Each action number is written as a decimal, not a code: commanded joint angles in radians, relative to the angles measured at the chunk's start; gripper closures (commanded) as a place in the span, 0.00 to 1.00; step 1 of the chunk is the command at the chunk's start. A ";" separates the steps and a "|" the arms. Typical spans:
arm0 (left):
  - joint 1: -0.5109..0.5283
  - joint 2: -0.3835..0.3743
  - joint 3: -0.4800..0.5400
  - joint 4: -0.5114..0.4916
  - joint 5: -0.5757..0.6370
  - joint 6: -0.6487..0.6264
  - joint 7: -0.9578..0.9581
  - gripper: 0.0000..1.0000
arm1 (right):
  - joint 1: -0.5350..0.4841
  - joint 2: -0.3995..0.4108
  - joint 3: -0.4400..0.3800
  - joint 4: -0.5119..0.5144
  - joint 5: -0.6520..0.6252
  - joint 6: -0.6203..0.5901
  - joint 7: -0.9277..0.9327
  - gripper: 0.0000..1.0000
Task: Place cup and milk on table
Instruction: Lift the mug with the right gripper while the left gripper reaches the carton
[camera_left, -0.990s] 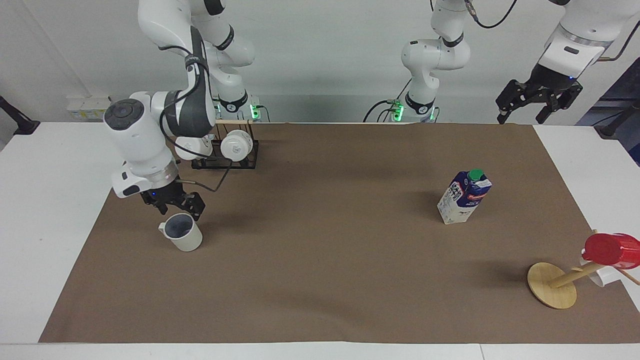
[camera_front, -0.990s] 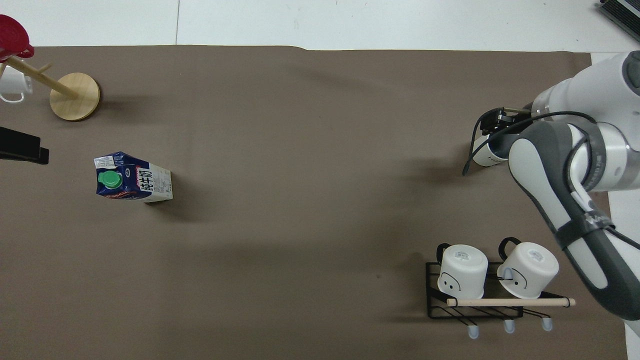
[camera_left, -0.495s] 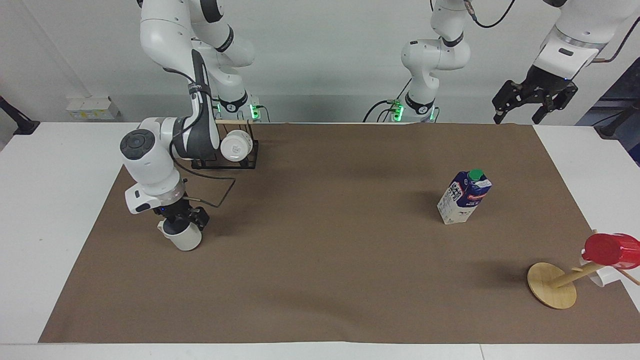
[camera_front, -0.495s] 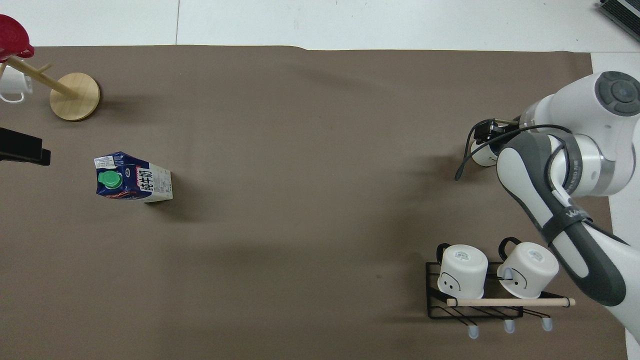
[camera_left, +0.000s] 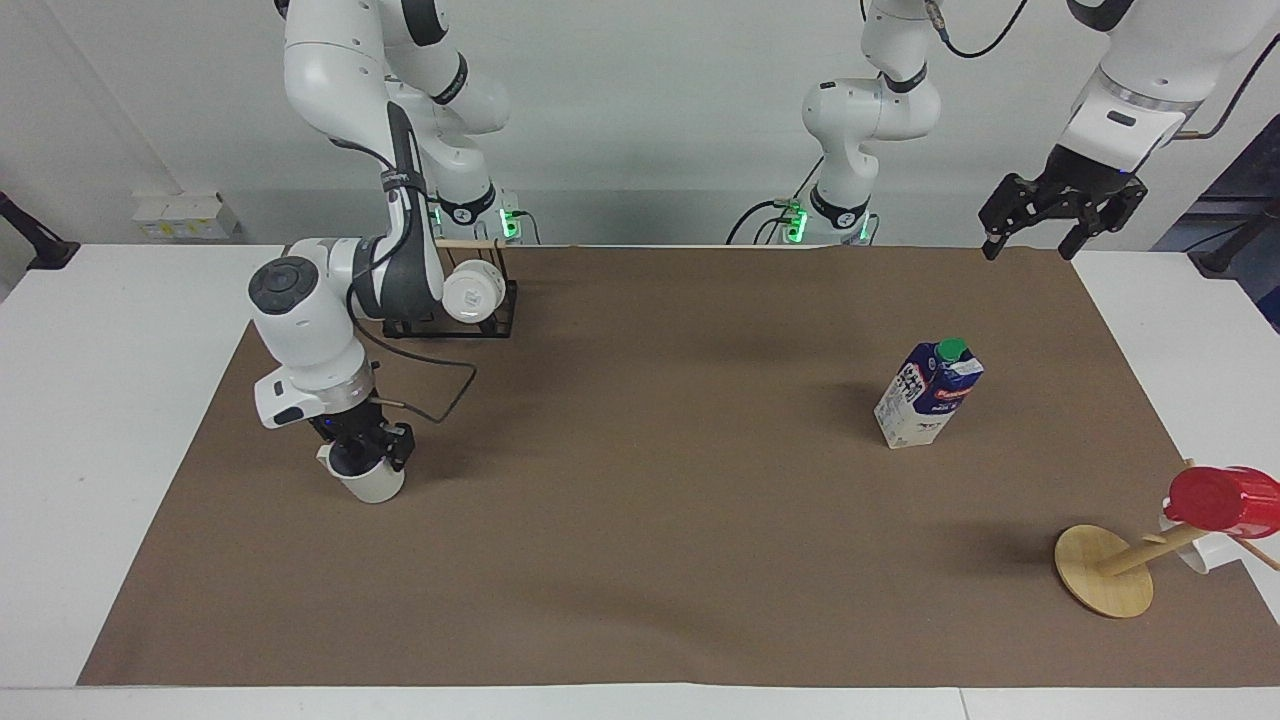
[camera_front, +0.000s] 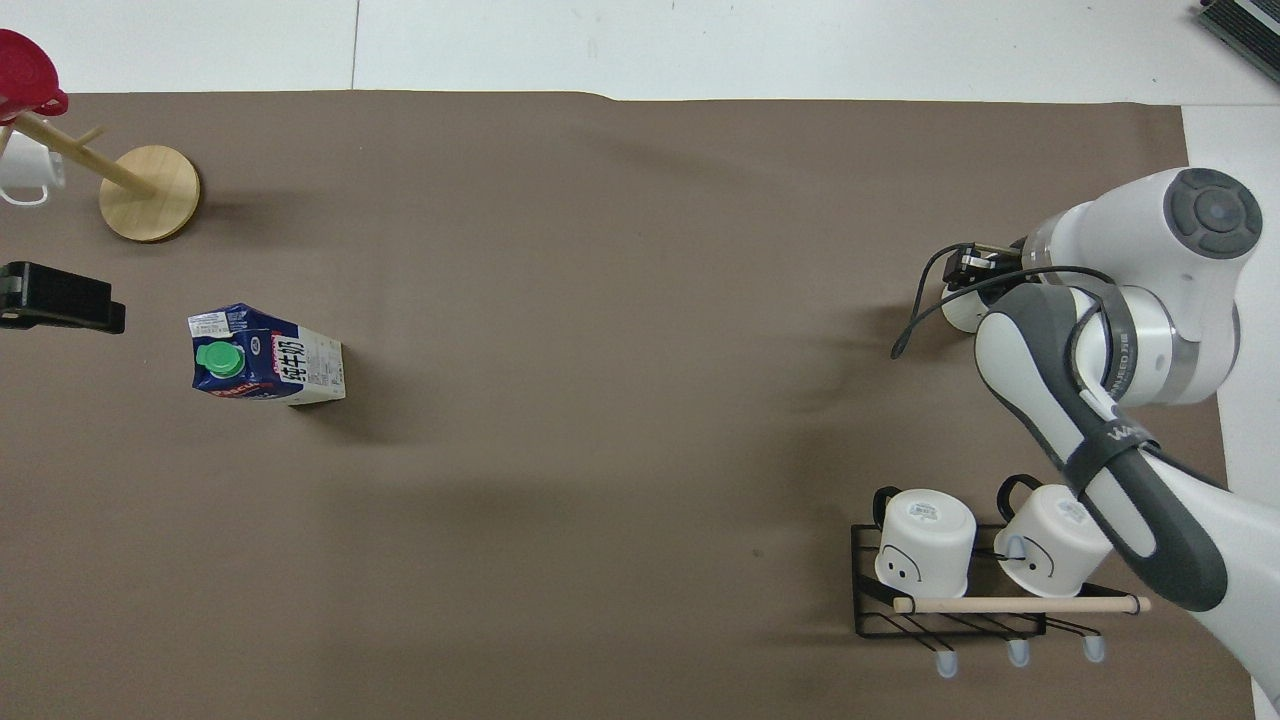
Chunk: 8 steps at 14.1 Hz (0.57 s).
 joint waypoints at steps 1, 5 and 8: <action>0.002 -0.029 -0.002 -0.123 0.000 0.114 -0.012 0.00 | -0.004 0.008 0.005 0.003 0.001 0.017 0.022 0.95; 0.002 -0.029 -0.002 -0.229 0.000 0.237 -0.013 0.00 | -0.001 0.006 0.007 0.018 -0.003 0.005 0.006 1.00; -0.003 -0.029 -0.003 -0.227 0.000 0.228 -0.012 0.00 | 0.027 -0.018 0.010 0.040 -0.016 -0.095 -0.193 1.00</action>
